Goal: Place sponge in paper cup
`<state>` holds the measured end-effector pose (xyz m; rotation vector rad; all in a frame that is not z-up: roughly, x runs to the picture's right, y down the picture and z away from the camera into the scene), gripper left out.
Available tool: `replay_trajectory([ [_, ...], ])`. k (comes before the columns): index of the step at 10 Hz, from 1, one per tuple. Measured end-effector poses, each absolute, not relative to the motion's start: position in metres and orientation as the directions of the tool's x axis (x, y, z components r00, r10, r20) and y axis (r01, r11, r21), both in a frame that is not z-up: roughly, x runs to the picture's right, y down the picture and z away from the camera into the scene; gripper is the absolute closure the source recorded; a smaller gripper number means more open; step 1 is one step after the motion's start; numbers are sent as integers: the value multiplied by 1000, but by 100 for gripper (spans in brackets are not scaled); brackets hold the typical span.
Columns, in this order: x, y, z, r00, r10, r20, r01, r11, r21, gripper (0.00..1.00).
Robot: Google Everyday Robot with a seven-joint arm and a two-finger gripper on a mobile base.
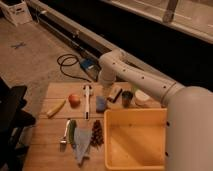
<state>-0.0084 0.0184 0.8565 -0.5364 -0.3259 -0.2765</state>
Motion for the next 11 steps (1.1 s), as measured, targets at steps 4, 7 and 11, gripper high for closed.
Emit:
replay_trajectory([
  [4, -7, 21, 858, 913, -167, 372, 337, 822, -458, 35],
  [7, -5, 17, 860, 915, -170, 366, 339, 816, -469, 35],
  [11, -13, 38, 888, 903, -155, 400, 361, 778, -513, 35],
])
